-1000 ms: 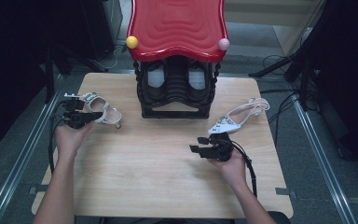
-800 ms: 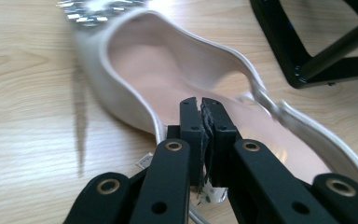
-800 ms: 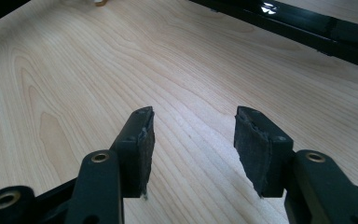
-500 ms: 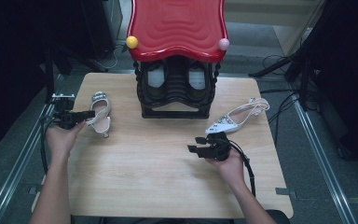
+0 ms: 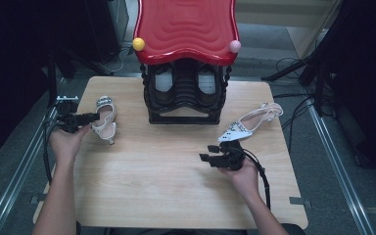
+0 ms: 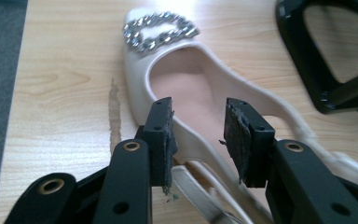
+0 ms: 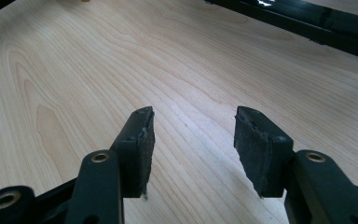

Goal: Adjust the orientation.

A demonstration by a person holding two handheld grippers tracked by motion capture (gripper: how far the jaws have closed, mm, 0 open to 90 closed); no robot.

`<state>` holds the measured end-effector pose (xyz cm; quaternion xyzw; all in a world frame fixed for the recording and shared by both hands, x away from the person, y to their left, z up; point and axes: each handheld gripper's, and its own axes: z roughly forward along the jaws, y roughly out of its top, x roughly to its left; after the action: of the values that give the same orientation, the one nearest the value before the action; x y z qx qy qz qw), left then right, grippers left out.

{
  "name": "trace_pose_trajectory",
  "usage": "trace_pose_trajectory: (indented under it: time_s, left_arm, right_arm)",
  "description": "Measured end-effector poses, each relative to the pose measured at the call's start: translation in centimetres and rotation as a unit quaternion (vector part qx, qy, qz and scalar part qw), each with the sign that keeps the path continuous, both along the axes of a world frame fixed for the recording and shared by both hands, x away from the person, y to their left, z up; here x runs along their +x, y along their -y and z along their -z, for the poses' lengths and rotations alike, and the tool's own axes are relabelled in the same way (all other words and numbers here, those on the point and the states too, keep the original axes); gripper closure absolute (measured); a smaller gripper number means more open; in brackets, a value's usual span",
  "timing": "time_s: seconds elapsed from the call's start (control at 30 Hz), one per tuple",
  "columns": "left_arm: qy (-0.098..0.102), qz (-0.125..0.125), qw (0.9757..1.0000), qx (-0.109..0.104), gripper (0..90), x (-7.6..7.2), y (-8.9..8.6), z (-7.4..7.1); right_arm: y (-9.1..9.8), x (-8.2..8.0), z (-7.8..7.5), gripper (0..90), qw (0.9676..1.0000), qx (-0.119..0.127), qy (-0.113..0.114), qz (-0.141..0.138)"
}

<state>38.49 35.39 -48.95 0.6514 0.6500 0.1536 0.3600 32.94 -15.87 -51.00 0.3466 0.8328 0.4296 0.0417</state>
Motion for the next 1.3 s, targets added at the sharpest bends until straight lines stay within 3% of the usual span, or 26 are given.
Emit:
trace_pose_trajectory:
  time_s: [0.2, 0.33, 0.37, 0.47, 0.7, 0.87, 1.03, 1.2, 1.3]
  left_arm:
    - [-0.014, -0.006, 0.9998, -0.011, 64.1, 0.7, -0.2, 1.6]
    - [-0.008, -0.010, 0.9996, -0.026, 63.8, 0.7, -0.5, 2.3]
    - [-0.002, -0.014, 0.9997, -0.021, 64.9, 0.5, -0.4, 2.4]
    - [-0.011, -0.022, 0.9996, -0.013, 76.8, 0.4, -0.8, 2.7]
    - [-0.021, -0.035, 0.9983, -0.042, 85.3, 0.4, -1.4, 2.7]
    - [-0.022, -0.014, 0.9970, -0.073, 87.0, 0.2, -1.4, 2.2]
    - [-0.009, -0.001, 0.9963, -0.085, 87.3, -0.2, -1.0, 1.2]
    - [-0.015, 0.017, 0.9946, -0.102, 87.1, -0.8, -0.7, 0.7]
    - [-0.015, 0.029, 0.9948, -0.096, 87.1, -1.5, -0.3, 0.3]
  right_arm:
    - [0.3, -0.2, 0.1, 49.2, 1.0000, -0.002, 0.002, 0.005]
    - [0.5, -0.3, 0.1, 49.2, 1.0000, -0.002, 0.002, 0.009]
    - [0.5, -0.3, 0.1, 49.1, 1.0000, -0.002, 0.002, 0.009]
    - [0.5, -0.3, 0.2, 49.2, 1.0000, -0.003, 0.001, 0.009]
    - [0.5, -0.2, 0.3, 49.1, 1.0000, -0.004, 0.000, 0.008]
    - [0.6, -0.2, 0.2, 49.1, 0.9999, -0.002, 0.001, 0.011]
    - [0.7, -0.1, 0.1, 49.1, 0.9999, 0.001, 0.003, 0.011]
    - [0.7, 0.1, -0.1, 49.1, 0.9999, 0.006, 0.004, 0.010]
    - [0.5, 0.3, -0.2, 49.1, 0.9999, 0.008, 0.005, 0.007]
